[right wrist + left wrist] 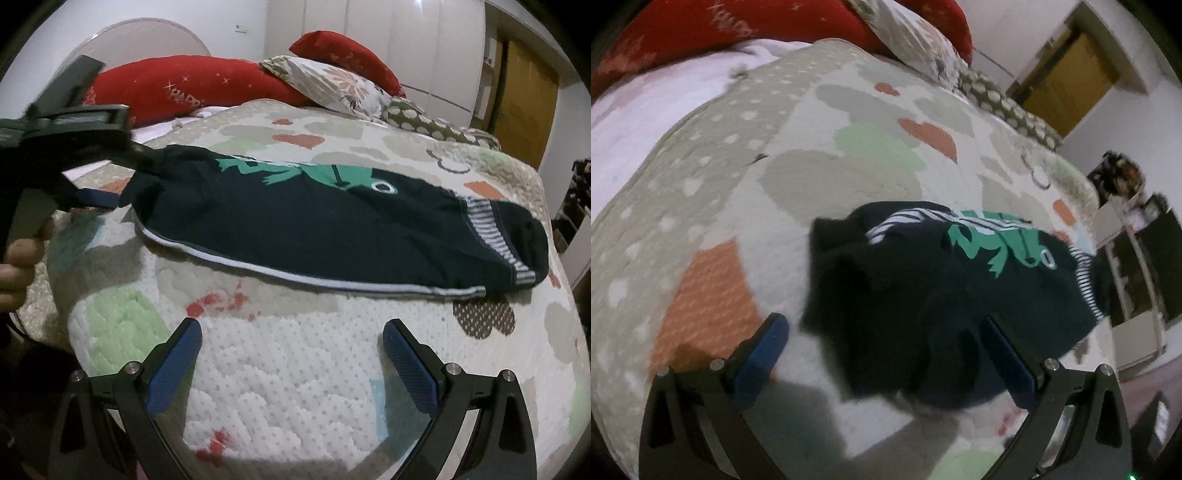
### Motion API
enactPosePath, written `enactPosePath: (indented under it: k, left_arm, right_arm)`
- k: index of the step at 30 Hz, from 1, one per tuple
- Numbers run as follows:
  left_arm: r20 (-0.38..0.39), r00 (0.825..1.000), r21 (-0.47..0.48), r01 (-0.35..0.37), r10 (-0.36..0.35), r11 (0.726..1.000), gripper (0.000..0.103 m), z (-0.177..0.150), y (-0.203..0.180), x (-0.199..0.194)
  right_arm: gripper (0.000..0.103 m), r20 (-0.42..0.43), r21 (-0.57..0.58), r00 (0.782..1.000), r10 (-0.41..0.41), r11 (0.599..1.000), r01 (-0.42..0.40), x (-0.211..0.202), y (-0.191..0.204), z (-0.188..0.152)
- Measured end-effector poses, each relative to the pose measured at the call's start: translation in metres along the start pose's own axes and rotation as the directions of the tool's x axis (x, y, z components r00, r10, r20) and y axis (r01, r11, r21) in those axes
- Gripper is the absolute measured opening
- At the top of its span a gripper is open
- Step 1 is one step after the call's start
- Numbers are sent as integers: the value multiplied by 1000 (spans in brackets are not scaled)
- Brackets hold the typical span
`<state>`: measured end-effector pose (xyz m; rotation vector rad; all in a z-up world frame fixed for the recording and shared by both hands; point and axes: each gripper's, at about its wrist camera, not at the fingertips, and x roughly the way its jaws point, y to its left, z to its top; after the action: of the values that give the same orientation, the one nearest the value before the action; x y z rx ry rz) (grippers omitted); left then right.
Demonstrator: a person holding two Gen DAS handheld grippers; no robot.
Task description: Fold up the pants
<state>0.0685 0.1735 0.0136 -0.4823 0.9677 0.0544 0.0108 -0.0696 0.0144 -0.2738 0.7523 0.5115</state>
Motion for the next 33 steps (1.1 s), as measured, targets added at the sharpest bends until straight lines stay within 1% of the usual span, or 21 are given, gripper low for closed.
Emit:
enactPosePath:
  k: [1,2,3,5,6,10,11,12,14,17,20,22,24,25,26,27,28,29,30,32,33]
  left_arm:
    - [-3,1000,11,-11,11,1000,103,1,-4,3]
    - [-5,1000,18,-20,20,1000,92,2,-8,6]
    - [-5,999,24,-43,43,999,68,3,-12,6]
    - [-10,996,34,-92,93,995,44,3,-17,5]
    - [-14,997,24,-80,80,996,41,4,-15,5]
    - [-47,998,-27,-34,32,999,43,10,-6,5]
    - [-60,998,-42,-17,14,999,51,14,-4,6]
    - [-71,997,-48,3,-6,999,63,18,-4,7]
    - [-95,993,-60,67,-72,996,78,27,-2,12]
    - [-123,986,-53,110,-116,993,81,40,-2,21]
    - [-152,978,-28,138,-140,990,81,49,-3,30]
    - [-171,972,-6,162,-160,987,75,53,-4,32]
    - [-196,970,35,152,-143,988,48,56,-5,35]
    - [-206,970,47,144,-131,988,41,57,-4,36]
    - [-215,968,56,143,-128,988,30,58,-3,37]
    - [-228,962,53,164,-148,985,25,58,-1,38]
    - [-234,958,43,180,-165,983,24,59,1,38]
    - [-236,956,32,187,-175,982,21,59,3,38]
    - [-234,957,32,186,-173,982,21,58,2,36]
    - [-222,962,41,174,-161,984,20,57,-3,32]
    - [-214,964,47,174,-160,984,20,57,-9,29]
  right_arm:
    - [100,2,6,1000,1,1000,-1,0,-1,-1]
    - [100,4,10,1000,0,1000,0,-1,-3,-2]
    - [100,8,12,1000,-2,1000,2,-2,-4,-2]
    - [100,18,16,1000,-8,1000,8,-4,-6,-3]
    - [100,26,23,1000,-8,1000,8,-6,-8,-2]
    - [100,60,31,998,23,999,-25,-15,-12,8]
    - [100,73,19,997,37,999,-38,-17,-10,12]
    - [100,93,-10,994,49,999,-49,-20,-4,18]
    - [100,122,-68,990,64,996,-56,-23,10,26]
    - [100,164,-194,983,78,980,-45,-19,45,38]
    - [98,193,-305,978,82,952,-20,-6,82,47]
    - [95,174,-364,980,93,931,-23,9,105,54]
    - [92,160,-393,983,86,919,-17,21,119,56]
    - [91,152,-403,985,77,915,-10,28,124,58]
    - [88,142,-408,987,69,913,-5,35,128,59]
    - [83,134,-408,989,60,913,0,41,132,61]
    - [78,127,-403,990,59,915,-2,45,132,63]
    - [61,114,-395,991,65,919,-15,49,132,65]
    - [38,92,-380,993,80,924,-39,53,131,67]
    - [18,73,-337,994,77,940,-48,58,126,73]
    - [13,69,-305,994,87,950,-62,58,120,77]
